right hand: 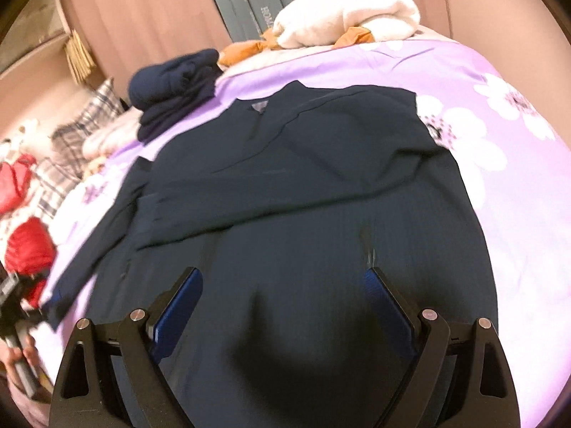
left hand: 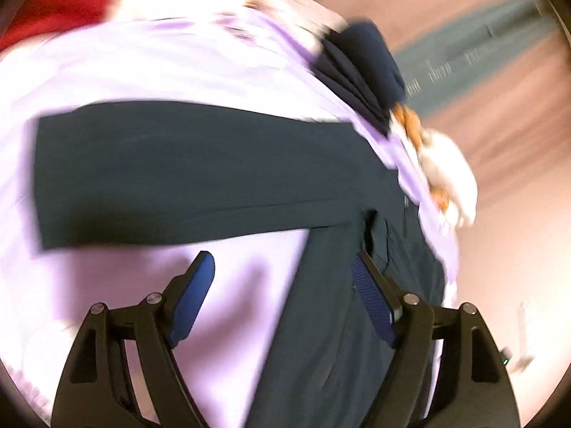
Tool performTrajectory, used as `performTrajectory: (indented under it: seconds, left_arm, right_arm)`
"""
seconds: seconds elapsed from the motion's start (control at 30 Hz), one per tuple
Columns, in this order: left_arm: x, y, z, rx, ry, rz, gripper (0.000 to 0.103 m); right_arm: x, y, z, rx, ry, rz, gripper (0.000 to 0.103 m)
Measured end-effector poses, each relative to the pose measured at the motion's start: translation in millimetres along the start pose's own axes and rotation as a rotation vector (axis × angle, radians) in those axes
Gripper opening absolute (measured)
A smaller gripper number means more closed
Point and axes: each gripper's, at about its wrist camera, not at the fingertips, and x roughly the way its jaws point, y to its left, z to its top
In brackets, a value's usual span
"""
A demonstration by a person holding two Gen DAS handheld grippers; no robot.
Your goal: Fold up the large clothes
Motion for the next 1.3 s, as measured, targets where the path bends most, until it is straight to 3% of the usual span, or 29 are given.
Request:
performTrajectory:
  seconds: [0.07,0.17,0.23,0.37,0.53,0.7,0.87,1.03,1.13,1.23,1.3]
  left_arm:
    - [-26,36,-6,-0.095,-0.018,-0.006,0.08]
    - [-55,73,-13,-0.186,-0.051,0.009,0.08]
    - [-63,91,-15,-0.253,-0.046,-0.056,0.08]
    - [-59,109,-16,-0.336,-0.019,-0.109,0.082]
    - [-43,114,-4,-0.408,0.039,-0.234,0.082]
    - [-33,117,11,-0.447,0.02,-0.232,0.082]
    - [-32,126,18,-0.531,-0.083,-0.198,0.082]
    - [-28,121,32,-0.524,-0.145,-0.133,0.081]
    - [-26,121,39,-0.524,-0.155,-0.097,0.076]
    - [-26,129,42,-0.547,-0.182,-0.068,0.058]
    - [-23,135,43,-0.565,-0.196,-0.043,0.038]
  right_arm:
    - [-13,1,-12,0.028,-0.002,0.029,0.092]
    - [-10,8,-4,0.033,0.02,0.055,0.092]
    - [-9,15,-2,0.018,0.029,0.062,0.092]
    - [-14,30,-6,0.015,0.031,0.097,0.092]
    - [-21,48,-17,-0.013,0.033,0.125,0.092]
    - [-29,56,-21,-0.076,0.03,0.083,0.092]
    - [-34,52,-20,-0.051,0.02,0.06,0.092]
    - [-31,50,-21,-0.007,0.036,0.065,0.092]
    - [-29,53,-25,-0.012,0.048,0.058,0.092]
    - [-26,56,-26,-0.028,0.065,0.048,0.092]
    - [-25,57,-26,-0.033,0.076,0.041,0.092]
